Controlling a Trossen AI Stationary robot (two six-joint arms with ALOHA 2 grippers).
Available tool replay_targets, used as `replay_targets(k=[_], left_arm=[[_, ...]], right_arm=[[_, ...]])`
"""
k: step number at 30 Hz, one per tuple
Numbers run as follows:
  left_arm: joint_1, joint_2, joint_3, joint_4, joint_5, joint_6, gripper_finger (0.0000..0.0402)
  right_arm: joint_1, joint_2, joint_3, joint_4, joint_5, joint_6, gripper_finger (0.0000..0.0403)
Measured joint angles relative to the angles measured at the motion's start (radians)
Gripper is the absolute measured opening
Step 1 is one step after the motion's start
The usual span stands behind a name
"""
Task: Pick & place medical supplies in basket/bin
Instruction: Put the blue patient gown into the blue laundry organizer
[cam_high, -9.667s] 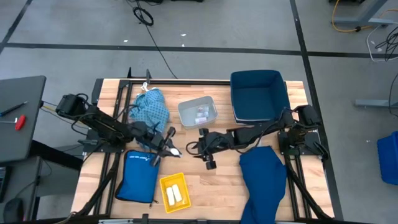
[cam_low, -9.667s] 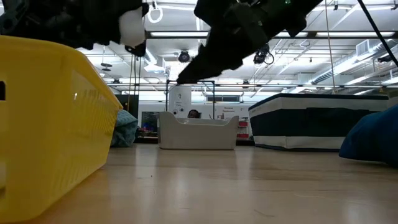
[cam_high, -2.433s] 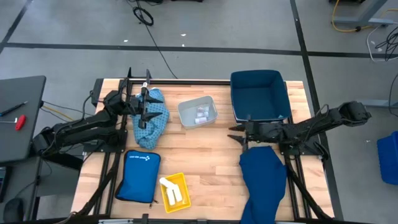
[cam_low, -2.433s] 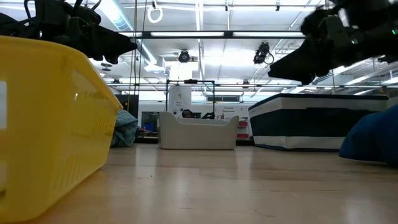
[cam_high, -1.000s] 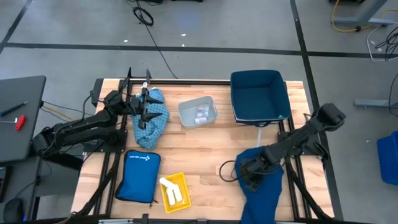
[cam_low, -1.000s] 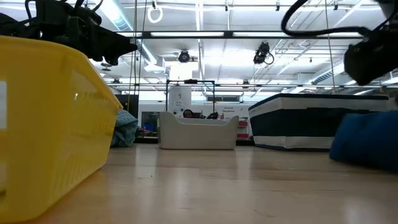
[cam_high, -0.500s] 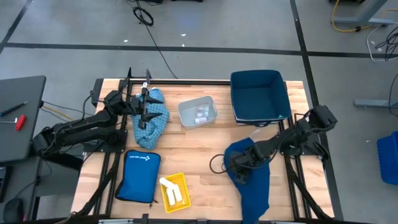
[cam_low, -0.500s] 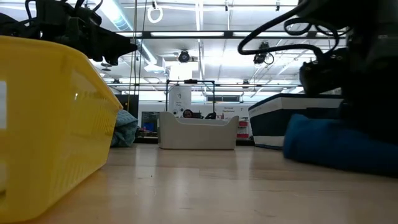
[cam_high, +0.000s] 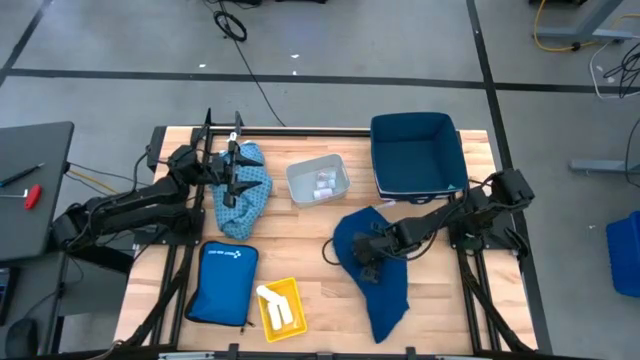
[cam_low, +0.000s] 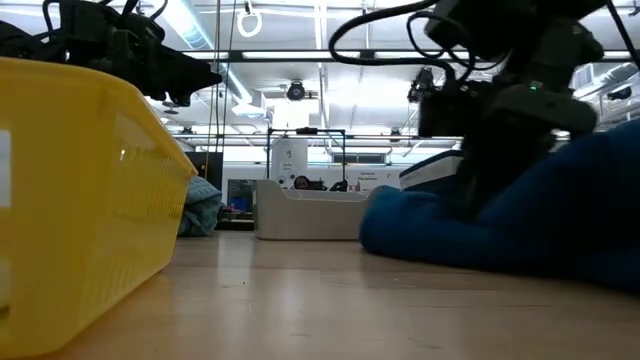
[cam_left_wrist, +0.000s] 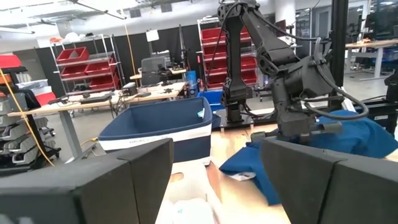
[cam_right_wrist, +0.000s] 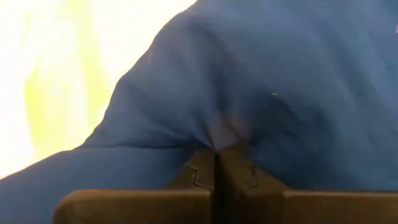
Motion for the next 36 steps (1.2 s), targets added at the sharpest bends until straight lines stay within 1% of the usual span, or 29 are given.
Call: replay_targets(k=[7,13,18,21,22,24,28,32,36], left_arm=[[0.0,0.0,0.0,-0.001,-0.016,0.0,0.0246],[0.0,0.0,0.0,-0.001,-0.016,0.0,0.0246],[0.0,0.0,0.0,-0.001,-0.016,-0.007,0.0246],[0.0,0.0,0.0,-0.001,-0.016,-0.022,0.0246],[0.0,0.0,0.0,-0.002,-0.015,-0.026,0.0246],[0.0,0.0,0.0,-0.009,-0.013,-0.028,0.0246],[0.0,0.0,0.0,-0.013,-0.013,-0.029,0.0246],[0.0,0.0,0.0,-0.013,-0.012,-0.03,0.0246],[0.0,0.0,0.0,-0.023,-0.012,-0.03,0.0246]], right_arm=[[-0.012,0.0,0.142,-0.052,0.141,-0.158,0.0001],[0.007,-0.001,0.261,-0.1,0.272,-0.263,0.0001],[0.032,-0.003,0.368,-0.254,0.386,-0.285,0.0],[0.038,-0.003,0.426,-0.341,0.401,-0.28,0.0],[0.04,-0.005,0.436,-0.359,0.397,-0.271,0.0],[0.038,-0.005,0.443,-0.377,0.355,-0.244,0.0],[0.021,-0.005,0.442,-0.386,0.199,-0.182,0.001],[0.007,-0.005,0.427,-0.38,0.009,-0.151,0.0043],[-0.004,-0.005,0.409,-0.376,-0.08,-0.143,0.0092]])
